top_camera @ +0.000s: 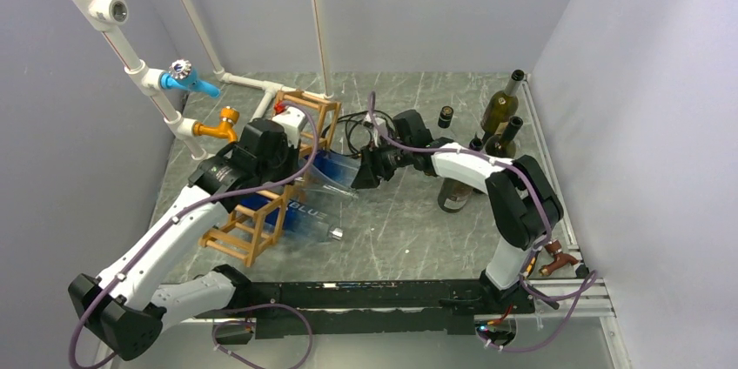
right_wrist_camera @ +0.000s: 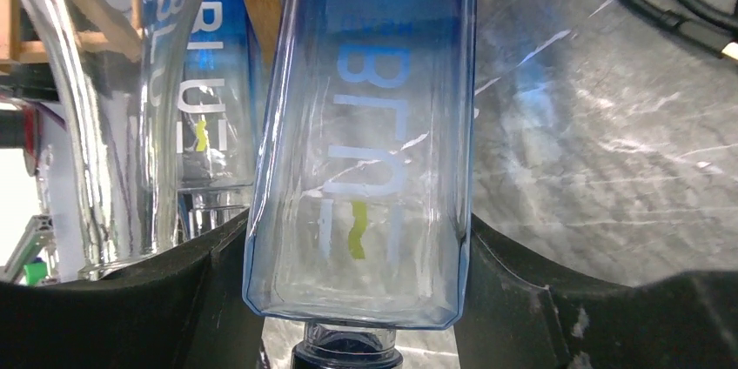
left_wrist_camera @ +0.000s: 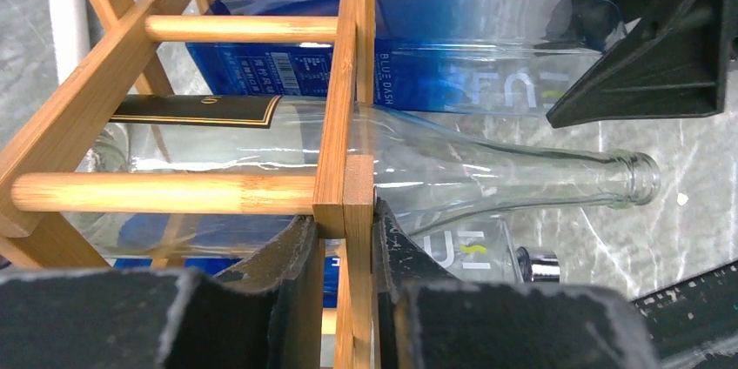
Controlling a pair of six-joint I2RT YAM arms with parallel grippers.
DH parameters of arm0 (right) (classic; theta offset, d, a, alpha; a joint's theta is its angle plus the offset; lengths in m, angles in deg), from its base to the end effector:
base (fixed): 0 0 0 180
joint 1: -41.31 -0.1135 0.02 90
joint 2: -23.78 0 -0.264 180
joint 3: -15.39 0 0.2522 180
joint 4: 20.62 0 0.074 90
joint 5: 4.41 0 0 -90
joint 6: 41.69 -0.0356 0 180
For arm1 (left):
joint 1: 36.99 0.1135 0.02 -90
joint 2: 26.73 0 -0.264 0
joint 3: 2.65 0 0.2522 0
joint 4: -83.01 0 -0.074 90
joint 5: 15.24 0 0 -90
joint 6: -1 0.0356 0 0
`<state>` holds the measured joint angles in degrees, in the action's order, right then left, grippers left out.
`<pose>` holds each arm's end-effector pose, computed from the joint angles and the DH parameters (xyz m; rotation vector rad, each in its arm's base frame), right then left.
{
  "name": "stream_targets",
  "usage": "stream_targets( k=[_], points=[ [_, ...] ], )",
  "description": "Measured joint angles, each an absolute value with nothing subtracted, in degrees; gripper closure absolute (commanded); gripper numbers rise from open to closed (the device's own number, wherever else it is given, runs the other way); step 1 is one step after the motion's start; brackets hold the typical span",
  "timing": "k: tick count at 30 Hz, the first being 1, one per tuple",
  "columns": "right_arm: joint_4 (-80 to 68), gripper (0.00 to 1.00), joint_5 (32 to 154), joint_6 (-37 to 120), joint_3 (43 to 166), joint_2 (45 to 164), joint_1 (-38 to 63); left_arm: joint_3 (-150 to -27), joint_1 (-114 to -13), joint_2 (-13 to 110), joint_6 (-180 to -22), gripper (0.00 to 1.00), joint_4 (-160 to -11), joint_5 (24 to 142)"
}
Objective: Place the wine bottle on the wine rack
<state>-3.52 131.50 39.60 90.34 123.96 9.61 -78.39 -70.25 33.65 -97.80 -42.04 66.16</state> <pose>0.2995 0.2150 0.1993 -0.8886 2.1890 1.2773 0.1843 -0.1145 0.3402 0.4007 2.2264 -0.2232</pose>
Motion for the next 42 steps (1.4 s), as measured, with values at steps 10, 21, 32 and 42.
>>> stream_targets(
  k=[10,21,32,42],
  points=[
    [1.2,0.44,122.2,39.6,89.7,122.5,3.6,-76.9,-69.3,30.7,-98.7,1.00,-40.7,69.6],
    [-3.5,0.08,121.1,43.7,85.9,121.1,2.3,-77.1,-69.3,29.9,-95.7,1.00,-39.0,73.4],
    [1.2,0.00,114.3,48.8,86.1,116.6,1.1,-77.8,-69.7,30.2,-96.1,1.00,-37.8,74.9],
    [9.4,0.00,98.3,48.1,84.8,105.9,-6.6,-77.8,-69.7,30.2,-97.7,1.00,-37.8,74.5]
  ],
)
